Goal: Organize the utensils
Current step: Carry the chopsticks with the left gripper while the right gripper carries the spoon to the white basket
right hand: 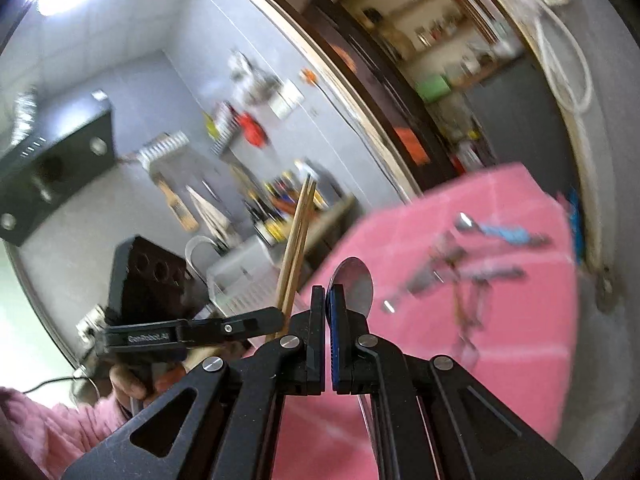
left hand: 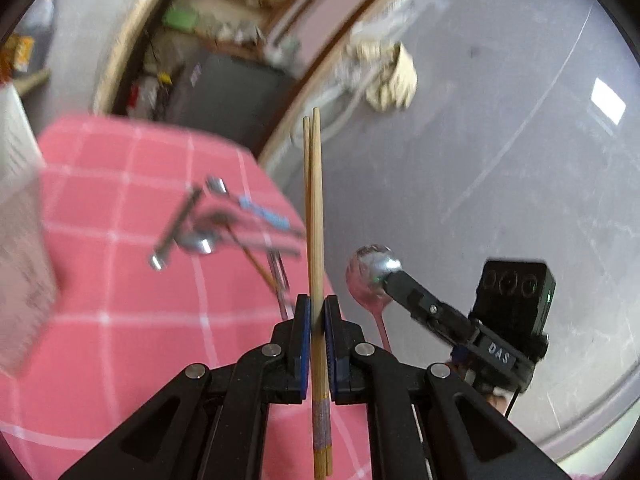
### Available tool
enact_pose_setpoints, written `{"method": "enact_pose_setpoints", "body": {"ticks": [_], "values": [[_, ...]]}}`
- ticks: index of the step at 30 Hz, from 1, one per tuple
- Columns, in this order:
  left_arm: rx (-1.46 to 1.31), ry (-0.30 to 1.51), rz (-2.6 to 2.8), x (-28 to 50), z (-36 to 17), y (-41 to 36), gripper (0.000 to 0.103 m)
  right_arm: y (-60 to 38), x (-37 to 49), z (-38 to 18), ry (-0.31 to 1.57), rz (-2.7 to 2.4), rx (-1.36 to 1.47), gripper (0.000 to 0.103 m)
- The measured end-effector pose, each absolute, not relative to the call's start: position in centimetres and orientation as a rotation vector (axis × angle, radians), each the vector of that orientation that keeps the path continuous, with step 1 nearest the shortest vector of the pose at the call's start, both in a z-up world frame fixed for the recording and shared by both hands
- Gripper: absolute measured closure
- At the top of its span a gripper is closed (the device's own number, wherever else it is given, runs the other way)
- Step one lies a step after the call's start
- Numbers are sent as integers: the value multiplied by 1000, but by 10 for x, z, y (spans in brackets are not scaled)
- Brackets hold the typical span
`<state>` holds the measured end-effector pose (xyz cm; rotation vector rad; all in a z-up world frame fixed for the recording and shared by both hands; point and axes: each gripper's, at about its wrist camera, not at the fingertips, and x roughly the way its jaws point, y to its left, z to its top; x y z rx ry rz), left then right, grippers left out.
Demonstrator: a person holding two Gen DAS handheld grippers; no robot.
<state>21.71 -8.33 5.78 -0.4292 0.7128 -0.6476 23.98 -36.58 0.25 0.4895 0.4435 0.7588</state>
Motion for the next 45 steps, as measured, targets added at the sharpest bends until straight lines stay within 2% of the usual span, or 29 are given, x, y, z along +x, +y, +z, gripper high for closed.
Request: {"method": "enact_pose_setpoints", "body": {"ticks": [12, 17, 26, 34, 45], "values": [[-434, 438, -407, 218, 151, 19, 96, -259, 292, 86, 177, 986, 555, 101], [-405, 364, -276, 224, 168, 63, 96, -198, 313, 95, 117, 1046, 577, 100], [-381, 302, -161, 254, 143, 110, 96, -117, 349, 68, 65, 1038, 627, 101], [-380, 284, -151, 258, 115, 116, 96, -99, 367, 42, 84, 1034, 692, 100], [-338, 261, -132, 251, 88, 103, 96, -101, 356, 17, 151, 1016, 590, 100]]}}
